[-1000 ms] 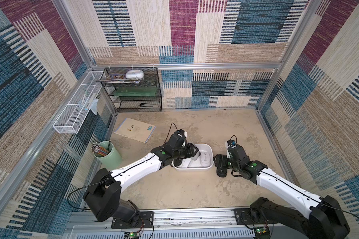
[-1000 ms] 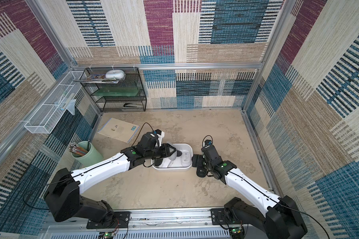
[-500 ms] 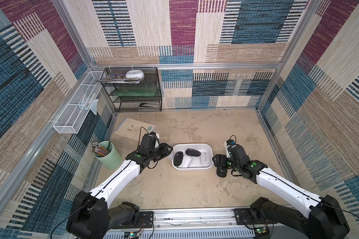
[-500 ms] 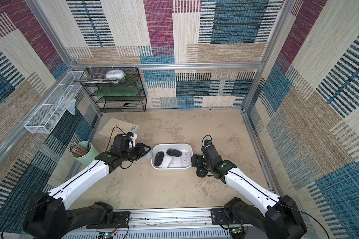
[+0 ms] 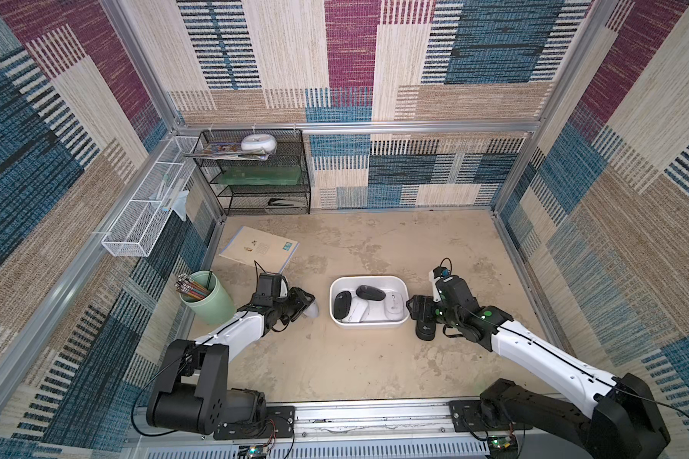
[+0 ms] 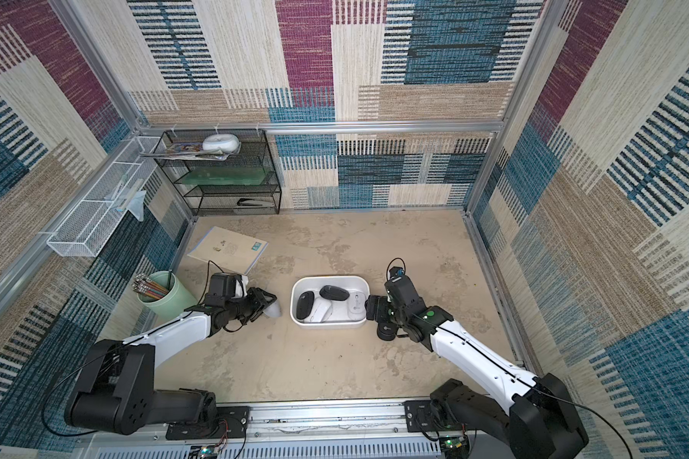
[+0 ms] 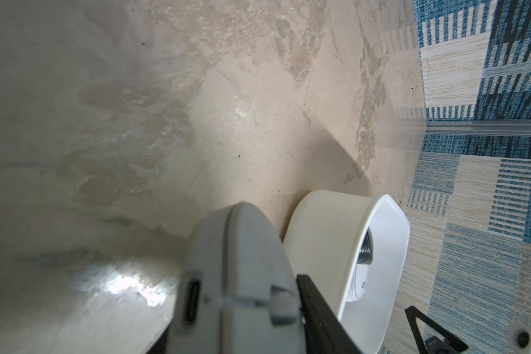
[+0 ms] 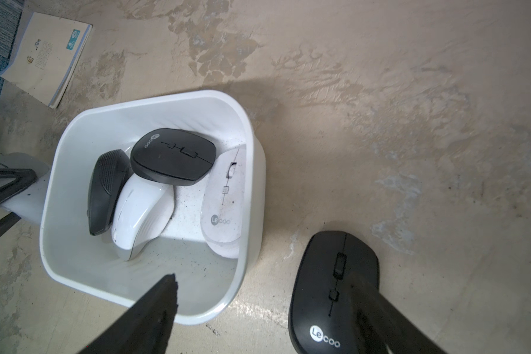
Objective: Take out the mouse from the storage box
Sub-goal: Place the mouse at the center of the board.
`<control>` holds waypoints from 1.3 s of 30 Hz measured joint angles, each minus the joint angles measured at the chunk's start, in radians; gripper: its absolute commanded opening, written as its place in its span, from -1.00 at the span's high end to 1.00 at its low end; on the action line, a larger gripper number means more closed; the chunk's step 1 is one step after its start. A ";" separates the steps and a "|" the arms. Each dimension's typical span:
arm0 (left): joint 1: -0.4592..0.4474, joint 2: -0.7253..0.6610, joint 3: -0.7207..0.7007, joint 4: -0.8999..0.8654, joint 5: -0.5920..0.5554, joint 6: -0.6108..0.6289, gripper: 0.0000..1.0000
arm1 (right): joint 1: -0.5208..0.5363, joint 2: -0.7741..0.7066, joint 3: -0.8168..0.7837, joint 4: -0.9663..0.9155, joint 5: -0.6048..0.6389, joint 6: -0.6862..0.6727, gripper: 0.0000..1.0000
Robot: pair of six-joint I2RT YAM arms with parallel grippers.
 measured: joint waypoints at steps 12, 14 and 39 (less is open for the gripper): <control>0.005 0.106 -0.021 0.158 0.042 -0.024 -0.10 | 0.003 0.018 0.000 0.001 -0.001 0.000 -0.80; 0.005 0.113 -0.027 0.167 0.040 -0.028 -0.21 | 0.003 0.019 0.000 0.001 -0.001 0.000 -0.80; 0.046 -0.210 -0.056 -0.124 -0.228 0.015 -0.93 | 0.025 0.034 0.094 -0.048 0.064 -0.057 -0.79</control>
